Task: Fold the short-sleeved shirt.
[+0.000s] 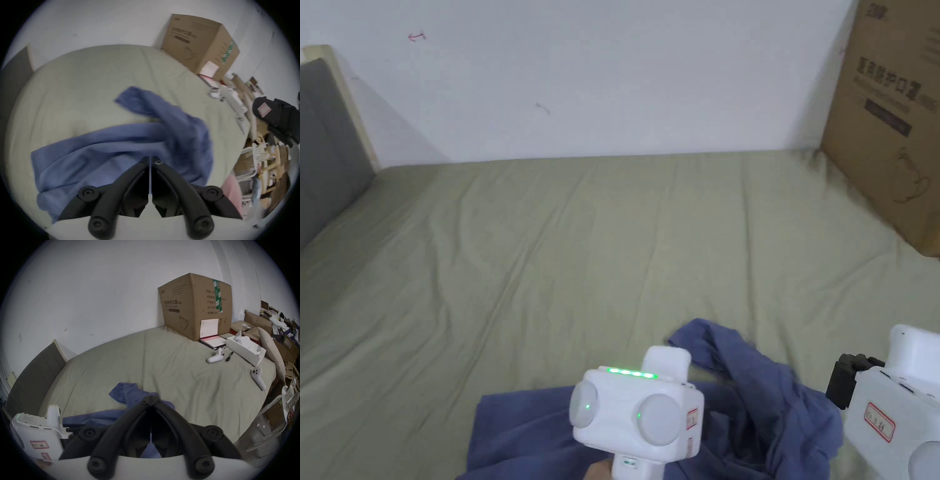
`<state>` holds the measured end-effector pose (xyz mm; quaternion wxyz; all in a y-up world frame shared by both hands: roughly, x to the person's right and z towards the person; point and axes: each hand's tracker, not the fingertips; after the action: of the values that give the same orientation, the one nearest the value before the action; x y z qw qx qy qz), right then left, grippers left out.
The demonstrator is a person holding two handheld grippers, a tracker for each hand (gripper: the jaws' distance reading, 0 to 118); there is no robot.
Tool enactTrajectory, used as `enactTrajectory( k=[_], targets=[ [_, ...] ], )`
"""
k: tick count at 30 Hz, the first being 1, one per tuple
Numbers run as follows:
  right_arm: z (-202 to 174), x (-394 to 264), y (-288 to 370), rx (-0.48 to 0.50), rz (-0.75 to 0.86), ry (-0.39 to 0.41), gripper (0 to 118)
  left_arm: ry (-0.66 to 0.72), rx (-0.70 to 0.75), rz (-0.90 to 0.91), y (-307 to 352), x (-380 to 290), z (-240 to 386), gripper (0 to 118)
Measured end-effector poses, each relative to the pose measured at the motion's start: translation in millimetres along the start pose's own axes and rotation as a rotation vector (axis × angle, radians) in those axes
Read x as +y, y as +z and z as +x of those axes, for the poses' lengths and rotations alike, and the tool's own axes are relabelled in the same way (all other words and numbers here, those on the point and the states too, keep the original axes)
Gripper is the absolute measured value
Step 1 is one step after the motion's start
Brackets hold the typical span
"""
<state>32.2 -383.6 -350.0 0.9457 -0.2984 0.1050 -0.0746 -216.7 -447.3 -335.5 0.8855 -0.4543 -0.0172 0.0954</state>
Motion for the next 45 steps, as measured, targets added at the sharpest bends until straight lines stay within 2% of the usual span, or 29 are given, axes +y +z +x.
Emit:
enactTrajectory(
  k=[5,9,10,11,12,13,14,17,19,20,22,24,25,27,28,29,32,35,36,38,39,40,42,45],
  targets=[
    [-23,-12,-18,0.029,-0.048,0.061,0,0.231,0.045,0.029,15,-22,-67,0],
    [-34,-11,-33,0.048,-0.074,0.064,0,0.289,0.115,0.075,29,-7,-119,2],
    [-36,-10,-34,0.048,-0.074,0.071,0,0.285,0.120,0.073,32,-1,-132,23],
    [-38,-9,-37,0.047,-0.073,0.083,0,0.290,0.140,0.063,33,7,-148,49],
    [-39,-9,-39,0.047,-0.075,0.093,0,0.303,0.194,0.054,33,14,-163,81],
    [-40,-9,-42,0.045,-0.078,0.098,0,0.316,0.227,0.053,31,19,-175,105],
    [-40,-10,-45,0.042,-0.082,0.099,0,0.341,0.266,0.031,25,25,-193,108],
    [-37,-16,-55,0.036,-0.110,0.095,0,0.444,0.341,-0.050,4,30,-227,106],
    [-35,-21,-60,0.025,-0.132,0.094,0,0.461,0.330,-0.125,-18,27,-240,106],
    [-33,-23,-62,0.020,-0.142,0.095,0,0.451,0.320,-0.167,-31,24,-243,105],
    [-30,-26,-65,0.014,-0.156,0.097,0,0.437,0.303,-0.187,-52,10,-241,96],
    [-26,-28,-66,0.004,-0.170,0.102,0,0.379,0.385,-0.142,-45,11,-225,91],
    [-24,-28,-66,0.001,-0.172,0.104,0,0.360,0.400,-0.141,-40,10,-219,79],
    [-20,-27,-68,-0.006,-0.175,0.107,0,0.323,0.414,-0.121,-32,15,-210,45],
    [-19,-25,-71,-0.008,-0.178,0.105,0,0.325,0.413,-0.117,-29,15,-209,17],
    [-17,-23,-73,-0.008,-0.178,0.099,0,0.328,0.399,-0.114,-23,15,-211,7],
    [-12,-8,-83,0.035,-0.185,0.071,0,0.360,0.368,-0.085,-10,13,-207,7],
    [-13,15,-107,0.092,-0.211,0.105,0,0.365,0.352,-0.060,2,17,-208,7],
    [-14,24,-119,0.124,-0.232,0.117,6,0.369,0.337,-0.040,8,18,-208,7],
    [-16,41,-148,0.173,-0.266,0.126,58,0.364,0.327,-0.019,15,23,-208,7],
    [-18,49,-165,0.182,-0.297,0.120,80,0.359,0.326,-0.007,19,25,-208,7],
    [-20,55,-182,0.183,-0.316,0.121,85,0.356,0.322,0.003,23,25,-208,7],
    [-19,64,-225,0.209,-0.375,0.161,86,0.346,0.309,0.016,29,29,-207,7],
    [-19,60,-282,0.086,-0.499,0.247,85,0.348,0.298,0.027,32,32,-211,7]
  ],
)
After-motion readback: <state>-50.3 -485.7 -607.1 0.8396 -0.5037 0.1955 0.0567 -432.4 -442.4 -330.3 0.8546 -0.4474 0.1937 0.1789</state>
